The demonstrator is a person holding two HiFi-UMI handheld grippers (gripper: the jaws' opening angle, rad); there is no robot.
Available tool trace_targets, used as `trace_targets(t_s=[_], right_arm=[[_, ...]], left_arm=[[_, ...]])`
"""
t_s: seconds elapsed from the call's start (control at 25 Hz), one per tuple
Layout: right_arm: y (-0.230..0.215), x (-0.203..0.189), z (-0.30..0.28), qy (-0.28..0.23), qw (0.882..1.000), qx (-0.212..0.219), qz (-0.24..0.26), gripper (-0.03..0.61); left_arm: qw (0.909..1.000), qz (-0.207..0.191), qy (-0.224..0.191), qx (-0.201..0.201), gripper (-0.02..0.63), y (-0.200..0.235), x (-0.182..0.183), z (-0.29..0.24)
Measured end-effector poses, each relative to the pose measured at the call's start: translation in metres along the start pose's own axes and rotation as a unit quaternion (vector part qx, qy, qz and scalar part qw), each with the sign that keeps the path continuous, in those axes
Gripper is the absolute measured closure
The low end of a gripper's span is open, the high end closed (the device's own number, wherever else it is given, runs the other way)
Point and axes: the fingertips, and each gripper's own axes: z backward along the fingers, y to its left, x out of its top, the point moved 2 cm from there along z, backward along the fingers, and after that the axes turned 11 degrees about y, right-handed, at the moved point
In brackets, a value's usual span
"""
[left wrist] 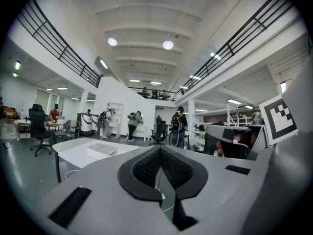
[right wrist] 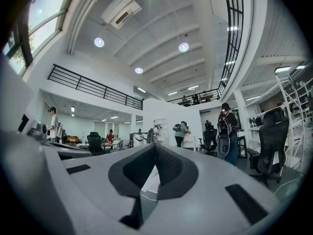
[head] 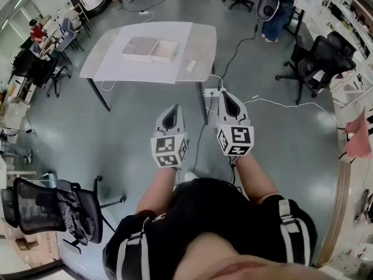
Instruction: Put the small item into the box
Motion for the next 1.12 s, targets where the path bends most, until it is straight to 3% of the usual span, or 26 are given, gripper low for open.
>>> trace_targets(t_s=[0.52, 1.12], right_arm=[[0.005, -0.001, -0.004, 0.005, 0.999, 0.036, 0.015, 0.566], [0.034, 0.002, -0.041, 0.011, 0.999, 0.050, 0.009, 0.566]], left_arm=[[0.9998, -0.009, -0.013, -0.012, 0.609, -0.016, 0.008, -0.001], [0.9999, 0.002, -0.016, 0.001, 0.609, 0.026, 0.007, -0.004]])
